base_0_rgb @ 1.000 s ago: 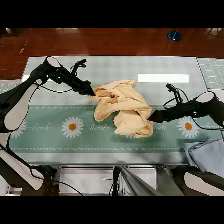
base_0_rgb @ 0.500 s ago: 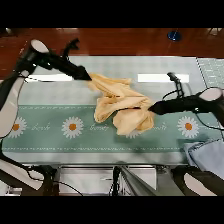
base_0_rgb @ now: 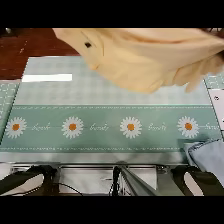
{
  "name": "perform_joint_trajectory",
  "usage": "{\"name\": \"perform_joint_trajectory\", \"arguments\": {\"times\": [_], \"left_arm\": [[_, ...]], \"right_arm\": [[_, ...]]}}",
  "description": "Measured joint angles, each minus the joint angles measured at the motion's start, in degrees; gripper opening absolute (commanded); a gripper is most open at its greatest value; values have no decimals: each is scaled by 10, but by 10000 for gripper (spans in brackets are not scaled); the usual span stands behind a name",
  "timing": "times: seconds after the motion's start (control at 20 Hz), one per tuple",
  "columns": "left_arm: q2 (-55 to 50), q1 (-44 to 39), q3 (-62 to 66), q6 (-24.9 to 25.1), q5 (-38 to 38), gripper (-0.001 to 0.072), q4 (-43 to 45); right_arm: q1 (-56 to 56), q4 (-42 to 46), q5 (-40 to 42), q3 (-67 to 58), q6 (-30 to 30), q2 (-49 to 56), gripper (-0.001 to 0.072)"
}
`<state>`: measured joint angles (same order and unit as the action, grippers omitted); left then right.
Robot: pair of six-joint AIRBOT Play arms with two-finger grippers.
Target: Fold the shirts.
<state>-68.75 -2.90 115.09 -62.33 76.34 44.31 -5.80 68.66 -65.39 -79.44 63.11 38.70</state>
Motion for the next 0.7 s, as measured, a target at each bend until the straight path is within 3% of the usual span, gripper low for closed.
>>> {"name": "perform_joint_trajectory", "arguments": {"times": [0.25, 0.55, 0.7], "left_arm": [[133, 1, 8, -67, 26, 17, 7], [209, 1, -2, -201, 170, 17, 72], [229, 1, -59, -243, 212, 17, 91]], "right_arm": [[-1, 19, -95, -96, 45, -22, 26], [-1, -15, -302, -127, 145, -11, 26], [-1, -49, -361, -111, 180, 6, 26]]}}
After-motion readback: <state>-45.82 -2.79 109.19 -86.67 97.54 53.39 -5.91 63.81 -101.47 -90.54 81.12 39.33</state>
